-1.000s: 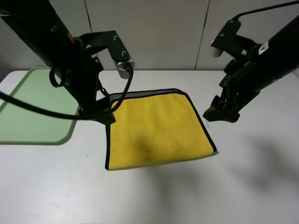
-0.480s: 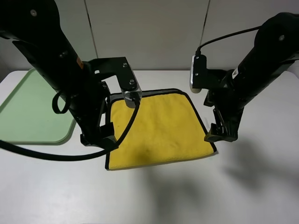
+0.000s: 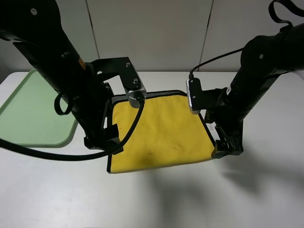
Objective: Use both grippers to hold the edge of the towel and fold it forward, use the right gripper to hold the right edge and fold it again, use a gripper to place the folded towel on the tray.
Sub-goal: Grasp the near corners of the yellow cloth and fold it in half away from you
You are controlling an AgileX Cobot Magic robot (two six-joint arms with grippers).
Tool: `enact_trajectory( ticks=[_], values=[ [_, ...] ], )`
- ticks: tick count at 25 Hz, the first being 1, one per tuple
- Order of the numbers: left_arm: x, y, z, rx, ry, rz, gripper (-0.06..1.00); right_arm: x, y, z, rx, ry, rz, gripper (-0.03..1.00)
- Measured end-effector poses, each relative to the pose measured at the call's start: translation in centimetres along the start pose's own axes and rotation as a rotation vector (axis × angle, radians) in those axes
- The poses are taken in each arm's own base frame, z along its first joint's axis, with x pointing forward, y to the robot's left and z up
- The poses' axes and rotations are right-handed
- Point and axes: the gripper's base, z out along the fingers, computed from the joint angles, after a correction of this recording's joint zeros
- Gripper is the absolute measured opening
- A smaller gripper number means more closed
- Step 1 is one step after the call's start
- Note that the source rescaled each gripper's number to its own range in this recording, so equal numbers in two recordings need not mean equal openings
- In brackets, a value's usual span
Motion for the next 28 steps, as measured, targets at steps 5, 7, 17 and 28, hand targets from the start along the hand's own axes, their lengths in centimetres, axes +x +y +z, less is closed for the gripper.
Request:
enact_trajectory(
  ticks=[5,7,17,28],
  values=[
    [0.0,0.0,0.0,0.002,-0.001,-0.002,0.95,0.1,0.3,0.4,0.011,-0.016,-0.021,1.0],
    [0.0,0.0,0.0,0.002,-0.002,-0.002,0.95,0.4,0.9,0.9,-0.001,-0.012,-0.042,1.0],
    [0.0,0.0,0.0,0.002,-0.004,-0.003,0.95,1.5,2.7,2.6,0.021,-0.004,-0.114,1.0],
    [0.0,0.0,0.0,0.002,-0.004,-0.003,0.95,2.6,4.4,5.4,-0.042,0.029,-0.182,1.0]
  ],
)
